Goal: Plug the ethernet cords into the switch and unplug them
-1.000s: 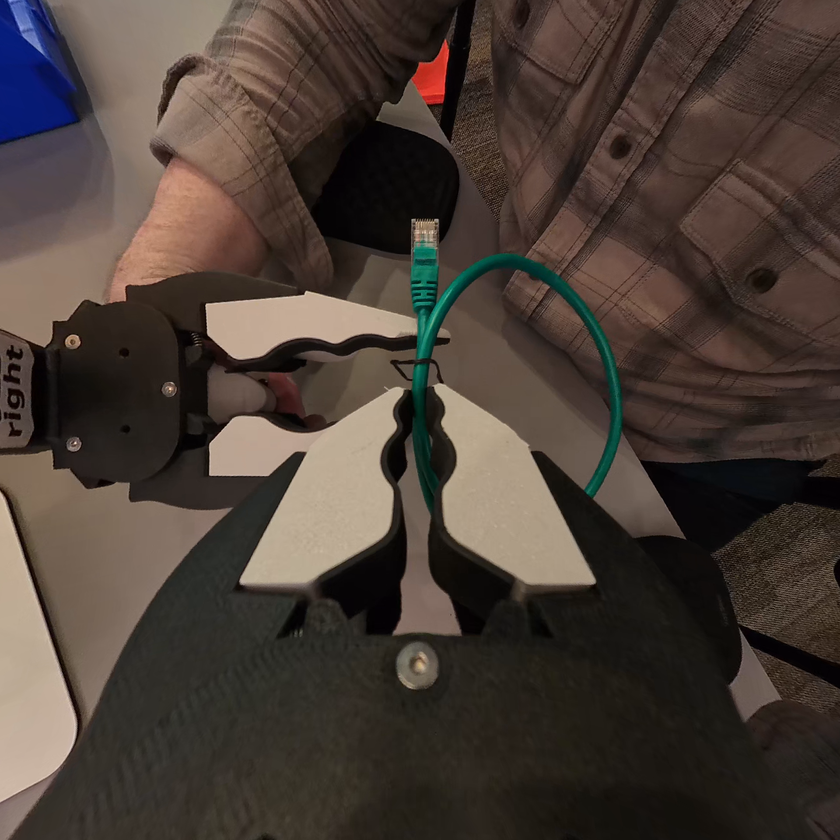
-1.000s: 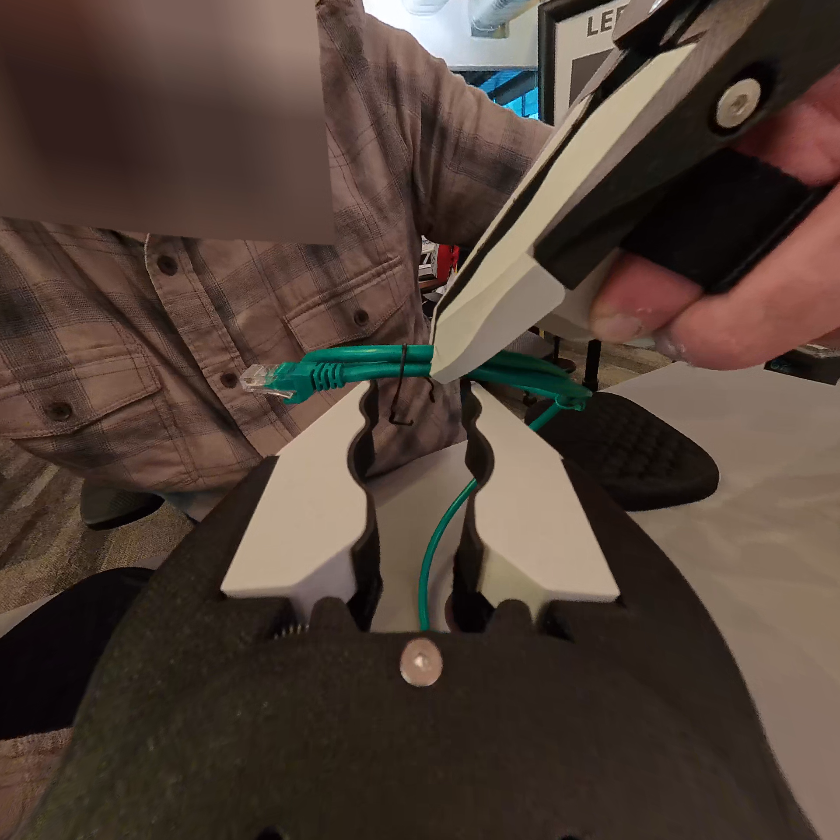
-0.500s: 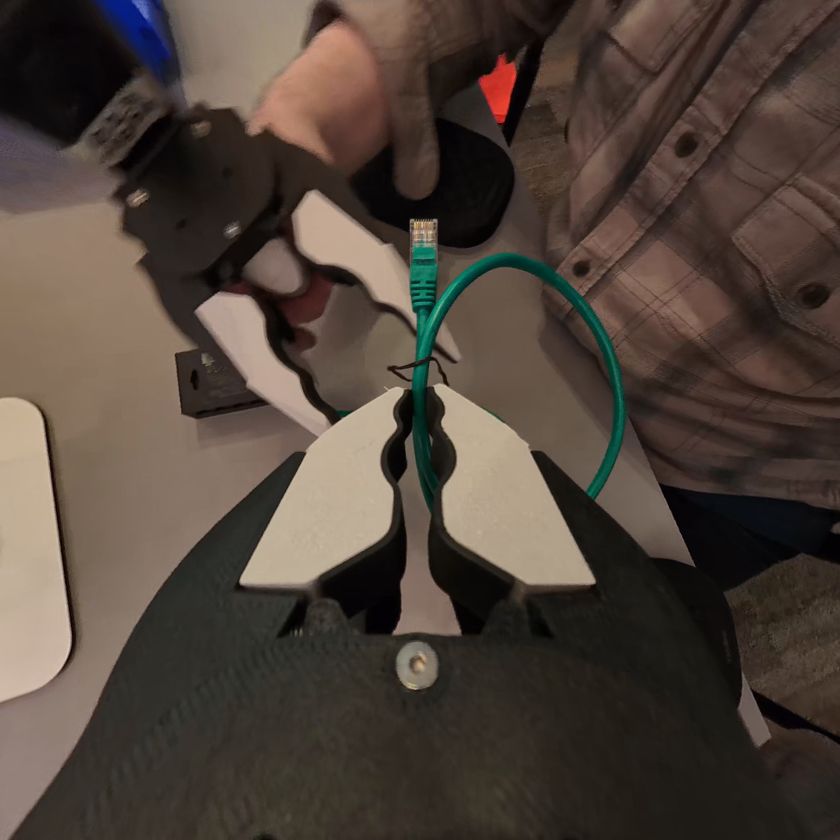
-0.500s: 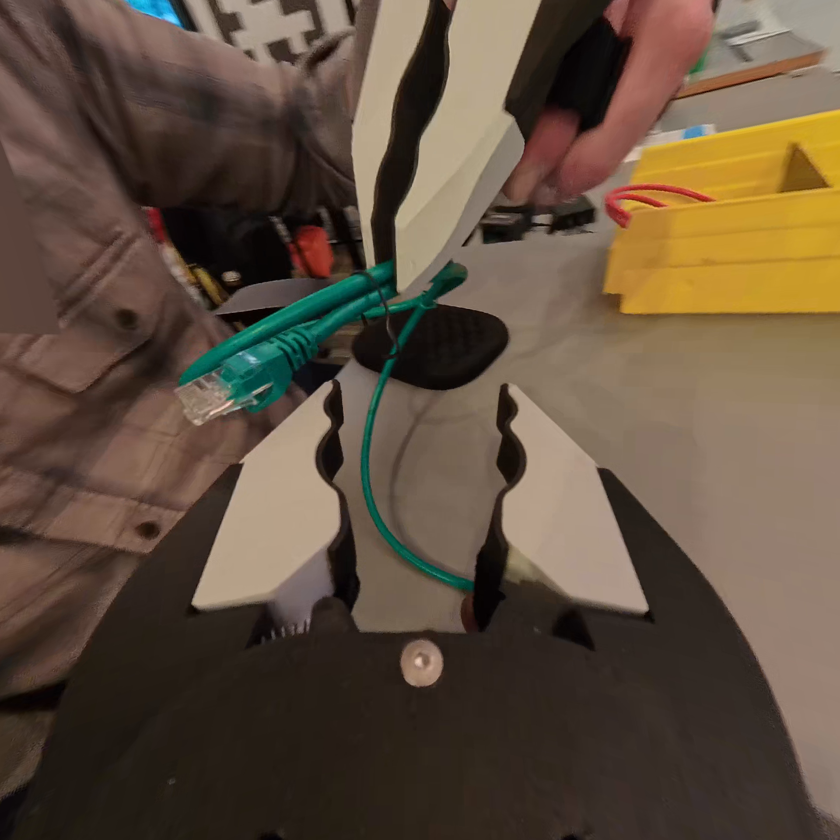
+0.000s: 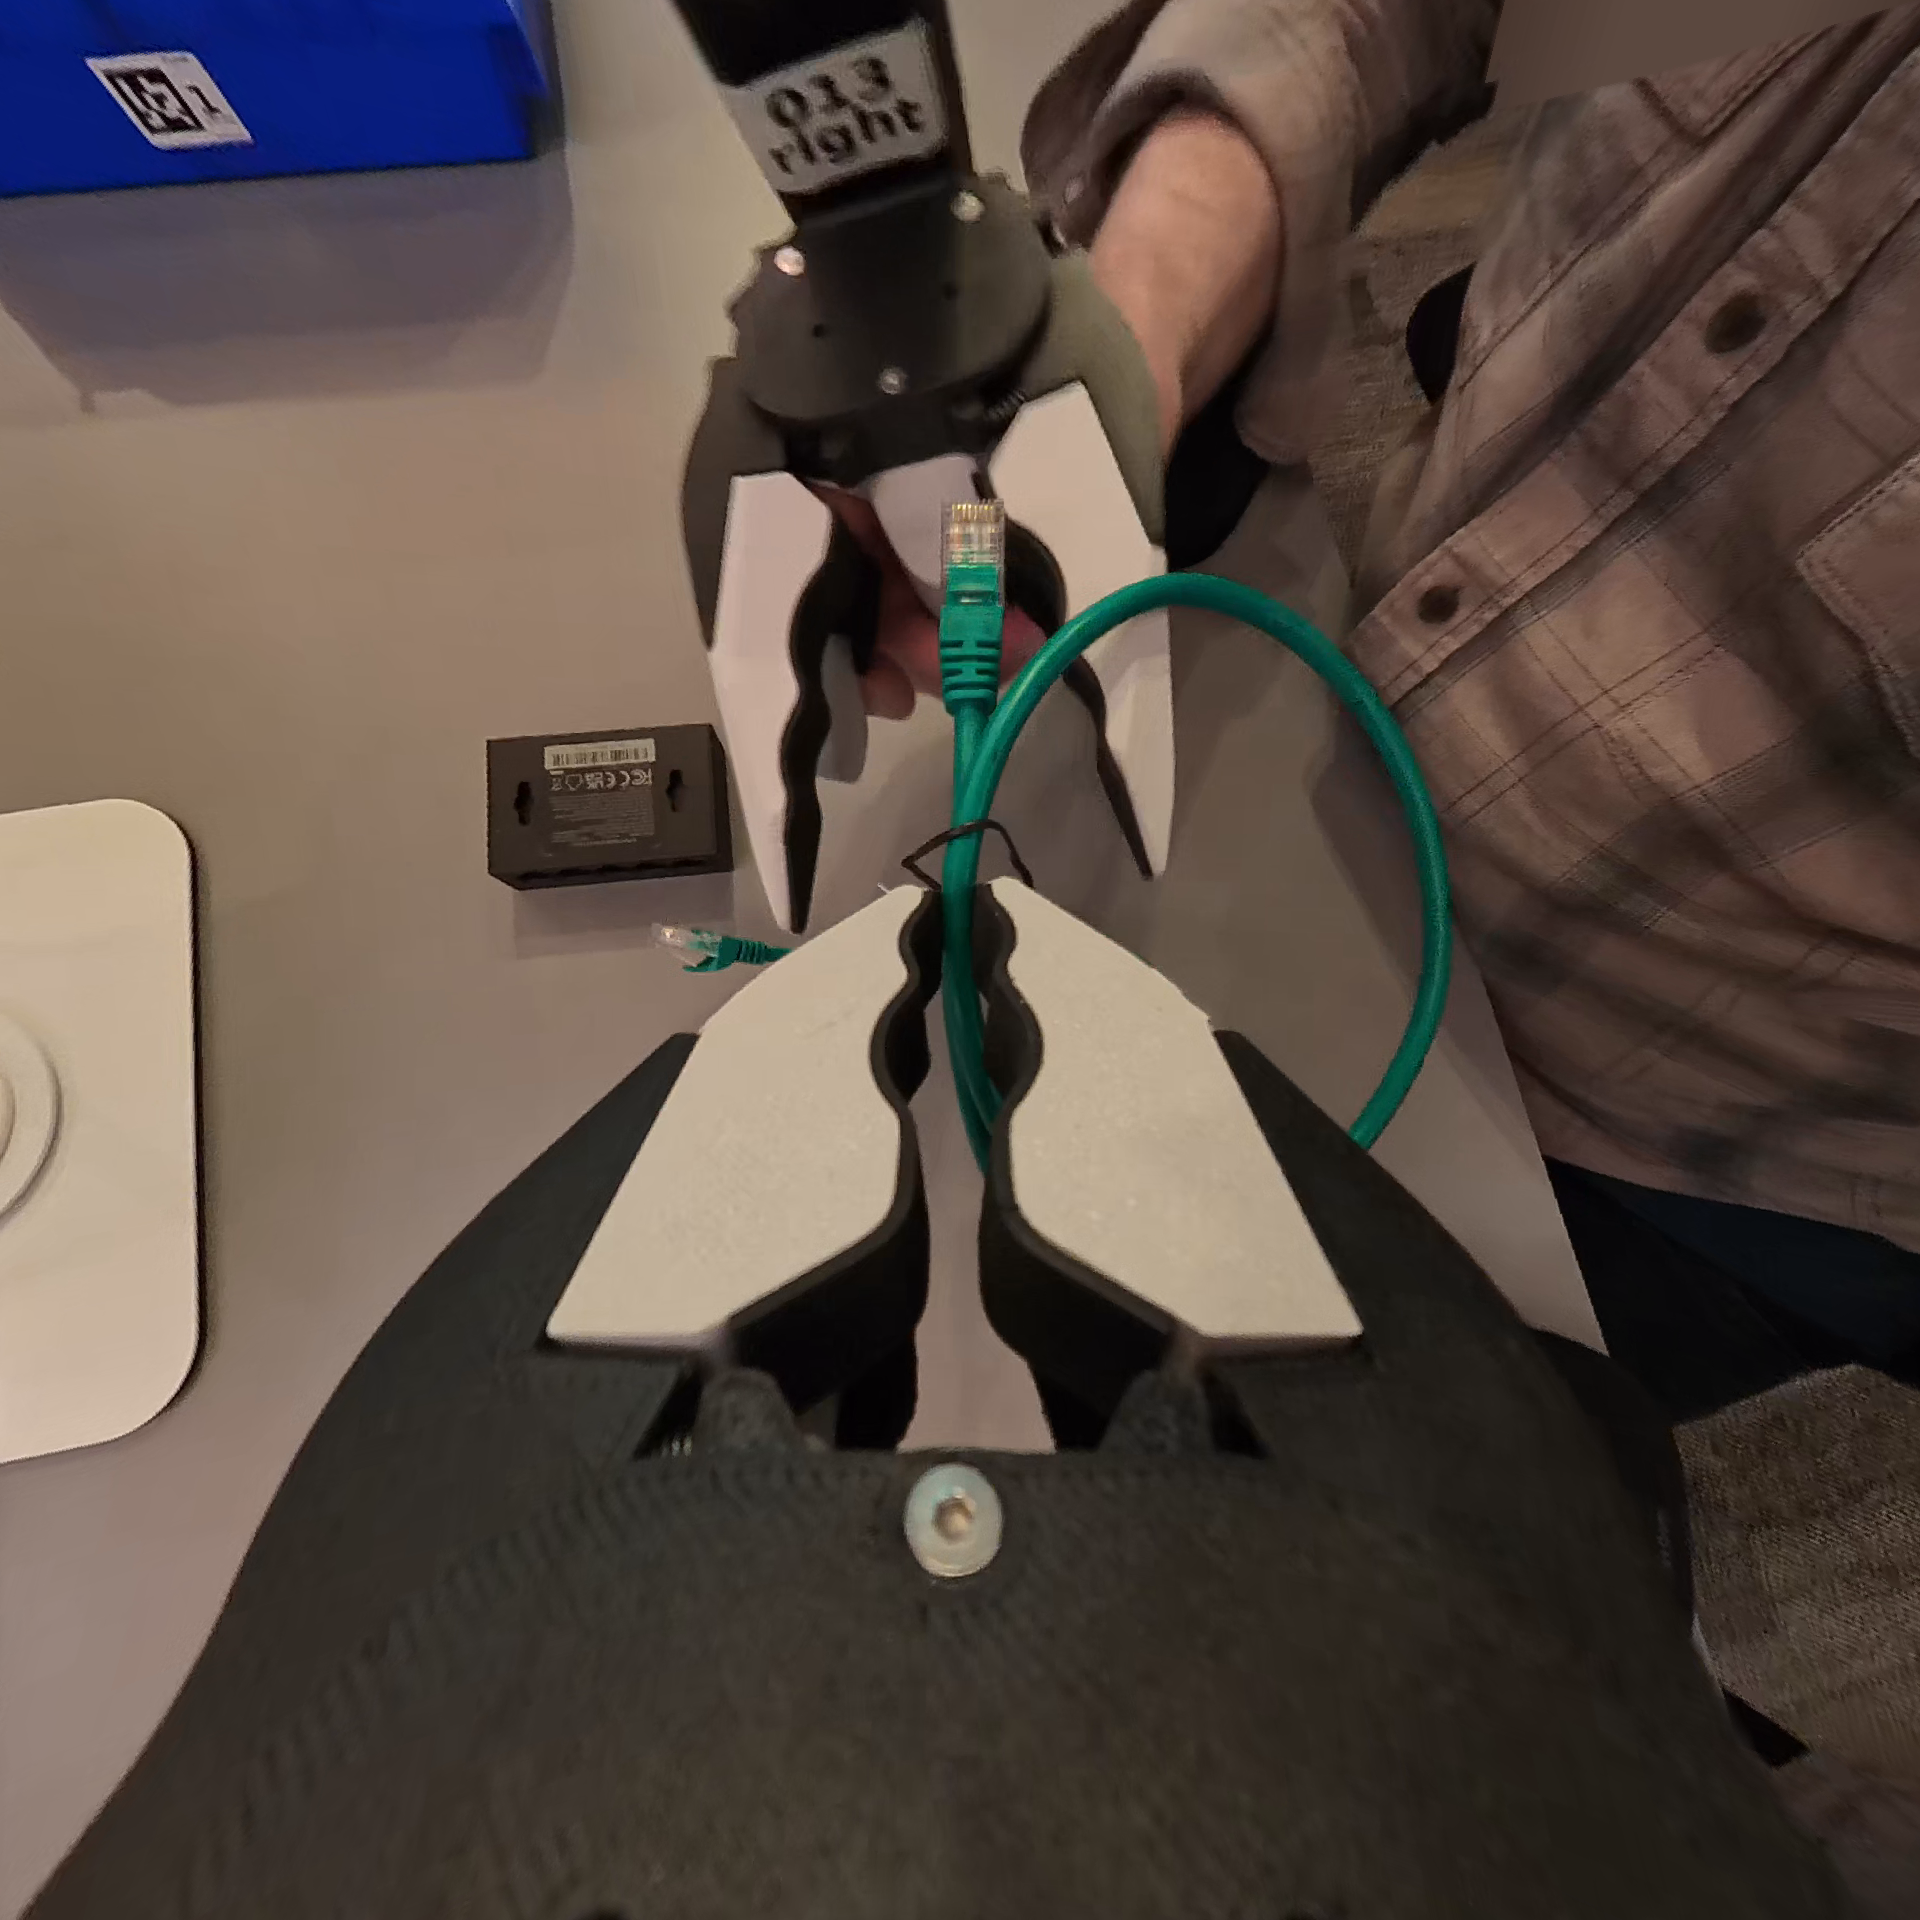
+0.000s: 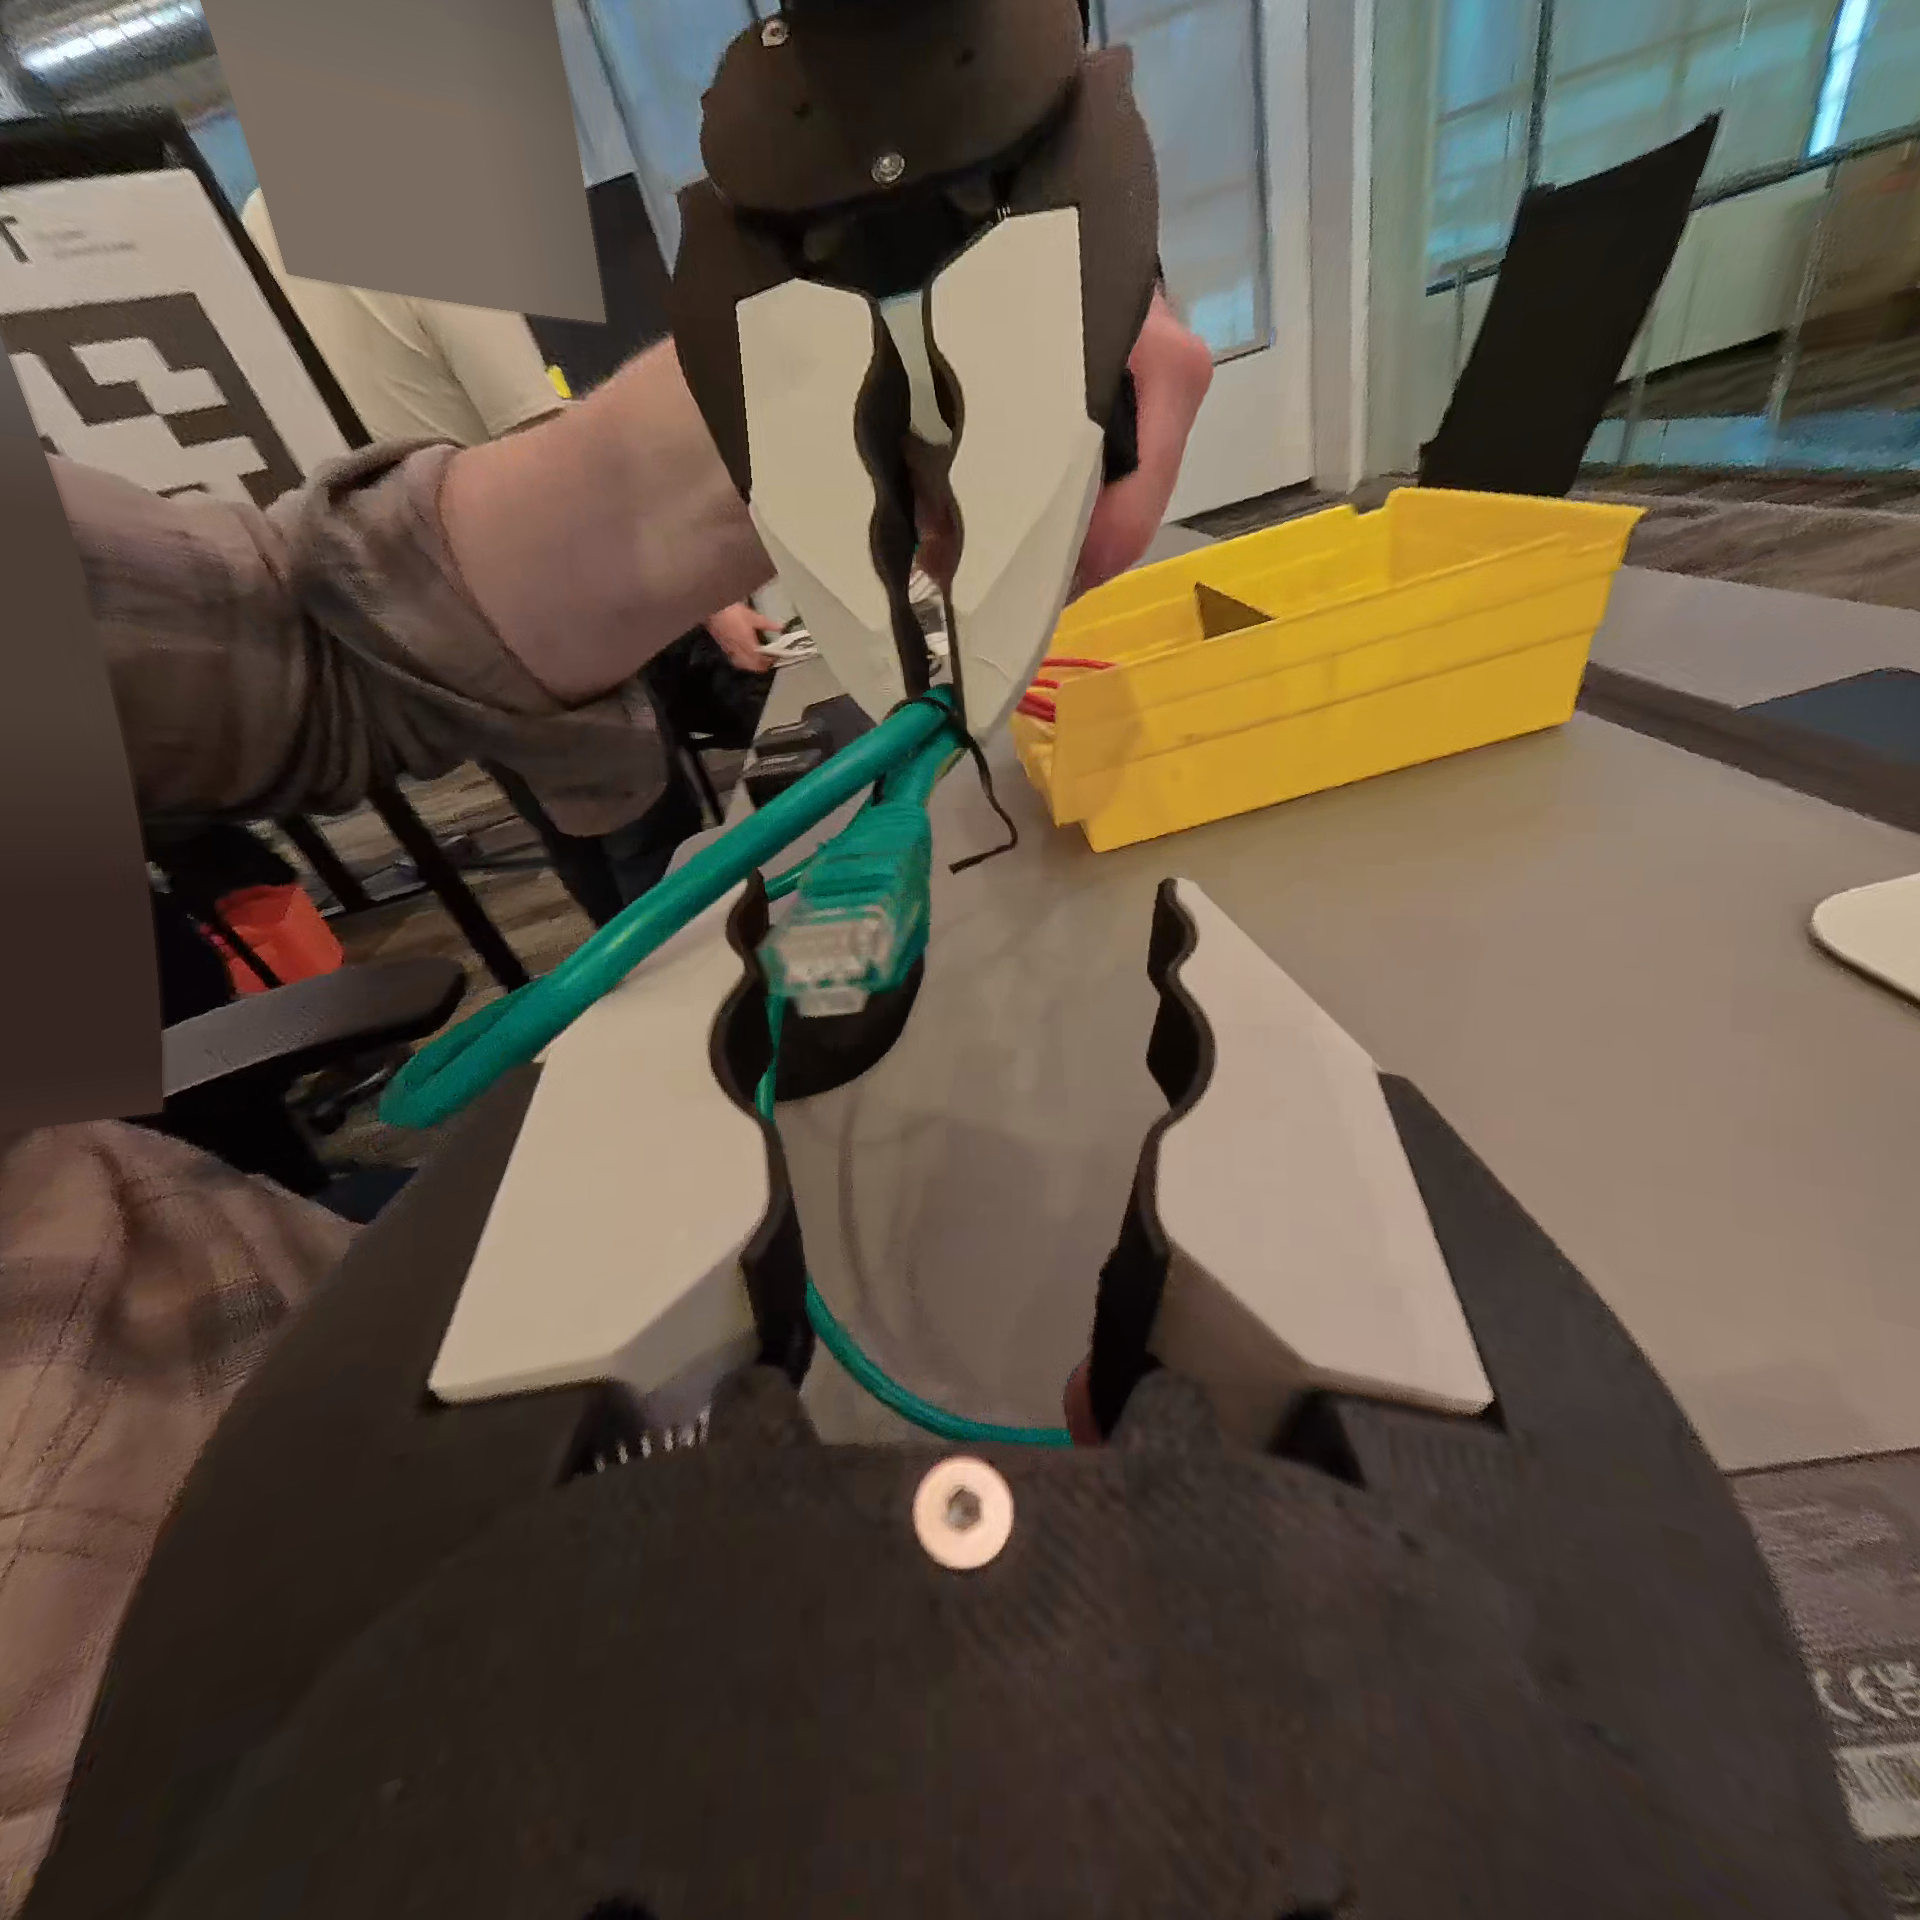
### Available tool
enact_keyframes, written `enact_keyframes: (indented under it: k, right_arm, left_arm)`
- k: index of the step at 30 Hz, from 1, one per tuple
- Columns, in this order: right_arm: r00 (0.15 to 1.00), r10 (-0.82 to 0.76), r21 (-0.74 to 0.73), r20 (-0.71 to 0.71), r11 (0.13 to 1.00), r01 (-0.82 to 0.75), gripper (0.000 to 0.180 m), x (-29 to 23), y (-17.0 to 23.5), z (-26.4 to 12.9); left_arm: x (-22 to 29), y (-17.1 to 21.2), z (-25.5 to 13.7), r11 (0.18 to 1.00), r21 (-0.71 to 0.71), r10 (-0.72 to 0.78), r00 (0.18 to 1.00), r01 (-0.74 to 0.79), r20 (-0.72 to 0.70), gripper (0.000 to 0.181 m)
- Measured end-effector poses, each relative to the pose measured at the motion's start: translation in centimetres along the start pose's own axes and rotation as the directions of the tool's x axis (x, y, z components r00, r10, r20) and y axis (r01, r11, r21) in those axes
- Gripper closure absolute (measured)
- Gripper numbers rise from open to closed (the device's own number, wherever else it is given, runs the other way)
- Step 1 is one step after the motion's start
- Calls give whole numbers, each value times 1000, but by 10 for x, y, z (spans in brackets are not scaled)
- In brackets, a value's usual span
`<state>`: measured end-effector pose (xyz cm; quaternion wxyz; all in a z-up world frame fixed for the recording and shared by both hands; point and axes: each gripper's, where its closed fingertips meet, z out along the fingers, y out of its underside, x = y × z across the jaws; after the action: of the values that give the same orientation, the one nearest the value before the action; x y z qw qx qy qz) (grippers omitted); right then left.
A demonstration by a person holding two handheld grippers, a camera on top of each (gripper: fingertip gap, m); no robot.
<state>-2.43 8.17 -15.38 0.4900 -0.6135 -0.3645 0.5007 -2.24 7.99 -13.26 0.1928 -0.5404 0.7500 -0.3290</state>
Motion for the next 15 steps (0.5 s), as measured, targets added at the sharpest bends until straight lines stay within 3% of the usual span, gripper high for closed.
enact_keyframes:
  k: [6,15]
  right_arm:
    - [987,-113,52,-117,991,120,120,-1,-7,6]
    - [987,-59,106,-146,992,75,140,0,-14,6]
  left_arm:
    - [-3,3,0,1000,15,-14,1000,14,0,175]
    - [-7,3,3,1000,22,-19,1000,19,2,175]
